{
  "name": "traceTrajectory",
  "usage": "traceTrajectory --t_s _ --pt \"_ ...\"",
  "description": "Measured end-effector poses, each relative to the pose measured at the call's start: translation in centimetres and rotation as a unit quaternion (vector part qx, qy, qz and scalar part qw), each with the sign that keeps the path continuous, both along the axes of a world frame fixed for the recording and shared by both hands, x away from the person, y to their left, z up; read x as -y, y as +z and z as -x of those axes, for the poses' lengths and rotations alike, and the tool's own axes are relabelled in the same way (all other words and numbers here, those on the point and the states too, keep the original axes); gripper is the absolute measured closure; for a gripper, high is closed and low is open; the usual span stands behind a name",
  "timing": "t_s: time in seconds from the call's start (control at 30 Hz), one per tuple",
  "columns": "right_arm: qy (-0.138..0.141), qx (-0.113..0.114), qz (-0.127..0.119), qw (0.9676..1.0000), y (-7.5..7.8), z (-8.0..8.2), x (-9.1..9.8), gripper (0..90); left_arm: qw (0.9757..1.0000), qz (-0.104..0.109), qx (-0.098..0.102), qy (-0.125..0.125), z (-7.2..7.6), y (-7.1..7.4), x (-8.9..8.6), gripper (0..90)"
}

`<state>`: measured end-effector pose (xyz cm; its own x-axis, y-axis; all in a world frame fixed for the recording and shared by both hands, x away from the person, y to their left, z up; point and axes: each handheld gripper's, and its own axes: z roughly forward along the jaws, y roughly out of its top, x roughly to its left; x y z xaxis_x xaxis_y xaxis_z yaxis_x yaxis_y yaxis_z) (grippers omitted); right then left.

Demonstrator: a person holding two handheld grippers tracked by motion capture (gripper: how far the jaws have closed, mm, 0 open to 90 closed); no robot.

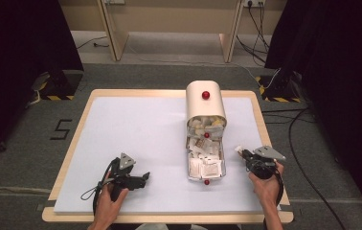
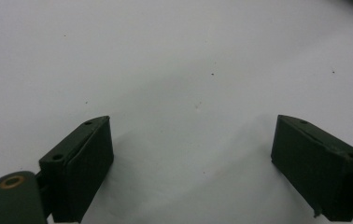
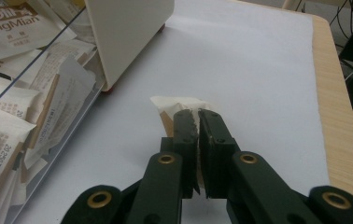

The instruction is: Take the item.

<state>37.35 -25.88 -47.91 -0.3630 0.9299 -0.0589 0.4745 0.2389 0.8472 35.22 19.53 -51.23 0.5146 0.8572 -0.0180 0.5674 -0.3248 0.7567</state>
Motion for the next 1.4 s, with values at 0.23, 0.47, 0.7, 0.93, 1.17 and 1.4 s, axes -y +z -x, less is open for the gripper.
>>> traceTrajectory --t_s 0.23,0.47,0.7,0.93,1.17,1.4 --pt "0.001 -0.008 0.011 0.9999 -0.35 -0.14 -0.03 85.8 1.0000 0.000 0.000 0.000 0.00 0.00 0.01 12.0" --pt "0.004 -0.010 0.018 0.9998 -0.53 -0.22 -0.04 85.5 1.0000 0.000 0.000 0.000 0.00 0.00 0.00 12.0" --pt "0.001 -0.015 0.017 0.9997 -0.73 -0.29 0.08 82.5 1.0000 0.000 0.000 0.000 0.00 0.00 0.00 12.0" --pt "-0.003 -0.013 -0.004 0.9999 -0.73 -0.33 0.07 63.2 1.0000 0.000 0.000 0.000 0.00 0.00 0.00 12.0" --pt "-0.017 -0.012 -0.021 0.9996 -0.67 -0.34 0.12 53.3 1.0000 0.000 0.000 0.000 0.00 0.00 0.00 12.0" --pt "-0.022 -0.013 -0.024 0.9994 -0.68 -0.34 0.05 49.8 1.0000 0.000 0.000 0.000 0.00 0.00 0.00 12.0"
